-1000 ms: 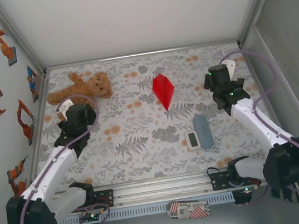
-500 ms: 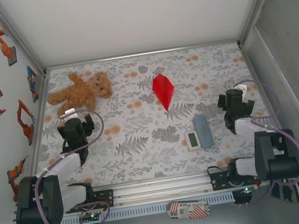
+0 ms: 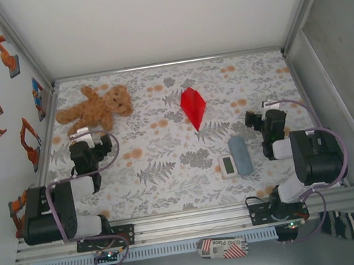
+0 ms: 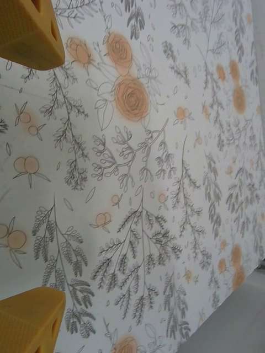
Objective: Fold a paper plane with a square sheet of paper (pick it up from the middle)
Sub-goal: Reset both arms
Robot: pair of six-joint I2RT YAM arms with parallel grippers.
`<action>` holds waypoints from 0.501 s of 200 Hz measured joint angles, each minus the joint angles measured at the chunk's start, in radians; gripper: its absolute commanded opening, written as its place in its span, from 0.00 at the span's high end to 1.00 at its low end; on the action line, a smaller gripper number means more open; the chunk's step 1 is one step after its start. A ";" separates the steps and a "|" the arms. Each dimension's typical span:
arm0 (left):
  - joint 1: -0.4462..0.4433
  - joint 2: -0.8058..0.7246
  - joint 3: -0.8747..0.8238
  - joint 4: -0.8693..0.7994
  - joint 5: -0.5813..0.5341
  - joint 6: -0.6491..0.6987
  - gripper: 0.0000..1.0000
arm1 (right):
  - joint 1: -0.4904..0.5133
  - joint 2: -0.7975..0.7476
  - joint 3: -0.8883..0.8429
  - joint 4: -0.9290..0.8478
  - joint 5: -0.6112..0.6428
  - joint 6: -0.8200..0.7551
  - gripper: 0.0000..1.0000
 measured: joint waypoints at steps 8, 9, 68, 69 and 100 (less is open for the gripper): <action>0.001 0.033 0.006 0.013 0.005 0.002 0.04 | 0.000 0.000 0.000 0.014 -0.011 -0.003 0.01; 0.002 0.040 0.008 0.015 0.006 0.002 0.04 | 0.000 0.000 0.000 0.015 -0.011 -0.004 0.01; 0.003 0.123 0.097 0.002 0.006 0.003 0.04 | 0.000 0.000 0.015 0.005 -0.023 -0.008 0.01; 0.003 0.123 0.097 0.002 0.006 0.003 0.04 | 0.000 0.000 0.015 0.004 -0.023 -0.008 0.01; 0.003 0.123 0.105 -0.004 0.006 0.005 0.04 | 0.000 0.000 0.017 -0.004 -0.023 -0.008 0.01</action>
